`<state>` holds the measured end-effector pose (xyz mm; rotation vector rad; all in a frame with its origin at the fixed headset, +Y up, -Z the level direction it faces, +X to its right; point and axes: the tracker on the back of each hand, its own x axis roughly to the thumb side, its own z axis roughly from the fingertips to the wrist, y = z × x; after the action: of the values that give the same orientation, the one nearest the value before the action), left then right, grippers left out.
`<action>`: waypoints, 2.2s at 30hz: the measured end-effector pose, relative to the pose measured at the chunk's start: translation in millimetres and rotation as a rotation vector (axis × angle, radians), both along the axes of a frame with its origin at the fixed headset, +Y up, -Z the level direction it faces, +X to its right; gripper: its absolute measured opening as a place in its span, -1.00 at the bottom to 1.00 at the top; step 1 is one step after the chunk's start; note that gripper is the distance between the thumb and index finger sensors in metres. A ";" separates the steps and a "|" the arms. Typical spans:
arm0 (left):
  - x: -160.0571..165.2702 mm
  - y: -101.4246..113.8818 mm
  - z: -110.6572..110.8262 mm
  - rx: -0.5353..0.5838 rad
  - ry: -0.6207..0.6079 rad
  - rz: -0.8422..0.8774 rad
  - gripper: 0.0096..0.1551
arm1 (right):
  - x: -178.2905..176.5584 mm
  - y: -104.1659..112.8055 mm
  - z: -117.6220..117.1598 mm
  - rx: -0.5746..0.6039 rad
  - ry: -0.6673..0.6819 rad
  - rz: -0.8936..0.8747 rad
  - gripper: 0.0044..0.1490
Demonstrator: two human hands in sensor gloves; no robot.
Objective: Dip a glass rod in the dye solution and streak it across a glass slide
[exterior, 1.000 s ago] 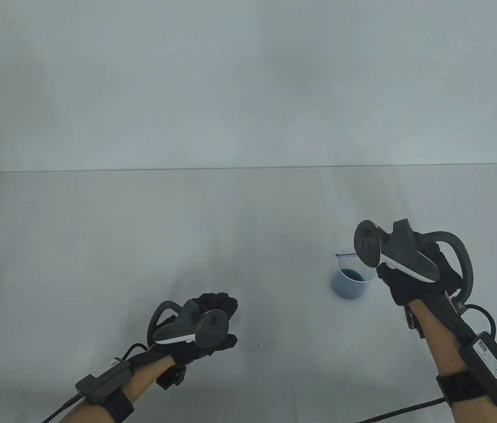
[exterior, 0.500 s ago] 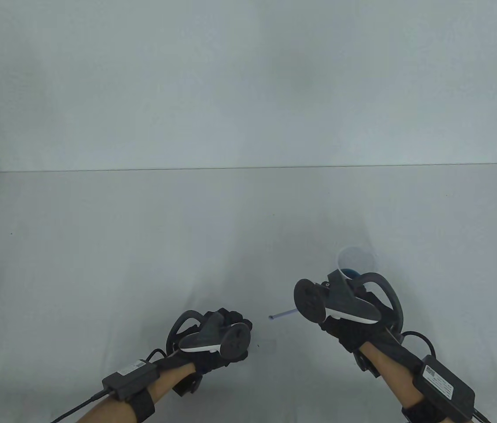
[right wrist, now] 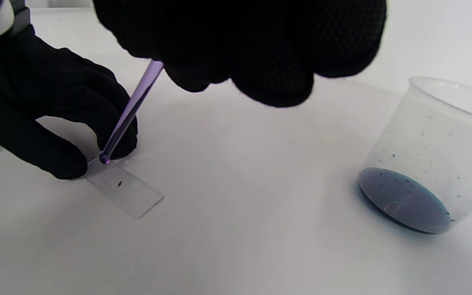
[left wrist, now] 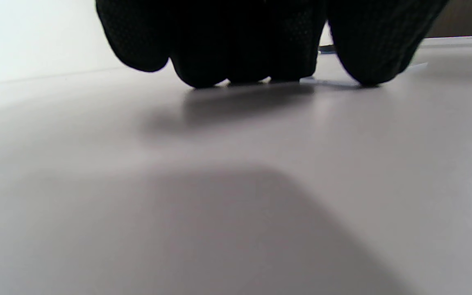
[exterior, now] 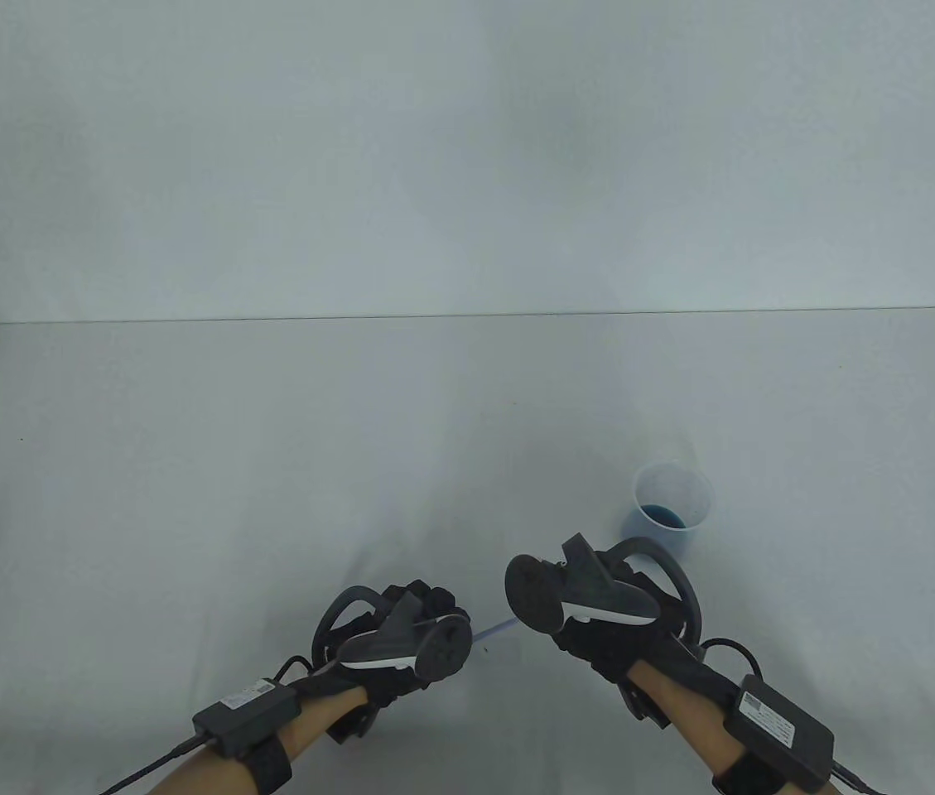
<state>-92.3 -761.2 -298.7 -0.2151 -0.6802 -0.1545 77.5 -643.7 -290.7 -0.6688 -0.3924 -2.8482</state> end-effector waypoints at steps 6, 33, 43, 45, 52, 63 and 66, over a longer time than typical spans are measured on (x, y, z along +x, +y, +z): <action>0.5 0.0 0.8 0.004 -0.002 -0.004 -0.36 | -5.4 -4.5 -0.1 -0.006 0.009 0.006 -0.48; 1.6 0.5 2.0 0.010 -0.005 -0.015 -0.36 | 12.2 -0.6 0.9 -0.022 -0.038 0.069 -0.48; 1.5 0.7 1.9 0.012 -0.007 -0.017 -0.36 | 18.2 2.0 1.3 -0.031 -0.055 0.090 -0.48; 1.6 0.9 2.1 0.012 -0.007 -0.017 -0.36 | 18.1 2.2 1.4 -0.032 -0.056 0.092 -0.48; 2.2 0.9 2.4 0.012 -0.007 -0.017 -0.36 | 18.5 10.2 2.2 0.002 -0.054 0.064 -0.47; 2.4 0.8 2.2 0.012 -0.008 -0.017 -0.36 | 55.3 106.6 -5.6 0.250 -0.180 -0.023 -0.47; 2.5 0.8 2.2 0.011 -0.008 -0.017 -0.36 | 79.2 126.7 -16.3 0.303 -0.278 -0.001 -0.47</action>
<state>-89.8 -760.4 -296.5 -0.2094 -0.6859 -0.1753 156.7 -516.9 -307.0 -0.2171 0.0064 -2.9169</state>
